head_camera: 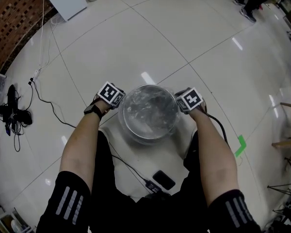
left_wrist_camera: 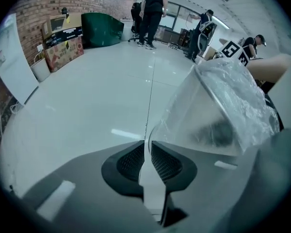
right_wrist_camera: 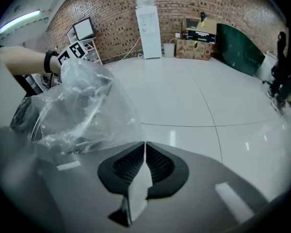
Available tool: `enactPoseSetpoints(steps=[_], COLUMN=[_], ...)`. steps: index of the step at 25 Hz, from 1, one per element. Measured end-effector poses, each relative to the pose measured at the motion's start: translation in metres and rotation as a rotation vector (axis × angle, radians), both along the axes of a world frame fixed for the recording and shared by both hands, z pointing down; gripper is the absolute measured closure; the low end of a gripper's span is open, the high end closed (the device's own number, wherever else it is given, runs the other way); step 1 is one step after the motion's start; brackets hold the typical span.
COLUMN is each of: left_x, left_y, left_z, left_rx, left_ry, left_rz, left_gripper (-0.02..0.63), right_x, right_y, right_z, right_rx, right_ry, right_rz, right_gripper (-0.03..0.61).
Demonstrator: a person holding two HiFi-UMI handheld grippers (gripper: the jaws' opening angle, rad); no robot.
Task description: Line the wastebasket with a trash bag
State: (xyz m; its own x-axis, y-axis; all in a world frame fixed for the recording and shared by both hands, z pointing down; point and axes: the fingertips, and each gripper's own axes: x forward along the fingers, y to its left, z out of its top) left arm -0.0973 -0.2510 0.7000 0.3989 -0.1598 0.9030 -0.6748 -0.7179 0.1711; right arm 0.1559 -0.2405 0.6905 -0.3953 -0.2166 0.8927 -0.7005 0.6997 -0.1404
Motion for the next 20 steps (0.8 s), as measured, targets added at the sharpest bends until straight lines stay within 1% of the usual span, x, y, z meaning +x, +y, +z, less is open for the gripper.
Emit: enactPoseSetpoints(steps=[3,6,10,12,14,18,19,20], left_x=[-0.012,-0.027,-0.042,-0.047,-0.051,-0.053,-0.055,-0.057], left_y=[-0.006,-0.007,0.005,0.017,0.034,0.076,0.084,0.089], left_z=[-0.018,-0.032,-0.047,-0.051,-0.046,-0.026,-0.025,-0.026], left_rx=[0.027,0.05,0.043,0.005,-0.048,-0.182,-0.204,-0.205], left_ry=[-0.013,-0.019,-0.03,-0.035,-0.055,-0.129,-0.151,-0.171], left_rz=[-0.03,-0.073,-0.074,-0.077,-0.076,-0.031,-0.018,-0.006], left_gripper=[0.563,0.561,0.553,0.545,0.536,0.529,0.528,0.527], right_x=[-0.001,0.002,0.012,0.016,0.016,0.012,0.013,0.013], right_y=[-0.008,-0.007,-0.003,0.002,0.007,0.011,0.014,0.018], right_z=[-0.014,-0.031,-0.048,-0.059,-0.078,-0.13,-0.14,-0.148], right_rx=[0.042,0.056,0.051,0.053,0.077,0.191,0.208,0.217], right_ry=[-0.027,-0.045,-0.03,-0.001,0.021,0.026,0.022,0.006], right_rz=[-0.001,-0.003,-0.002,-0.021,-0.048,-0.107,-0.102,-0.093], right_gripper=[0.509,0.466,0.466,0.465,0.466,0.466,0.465,0.466])
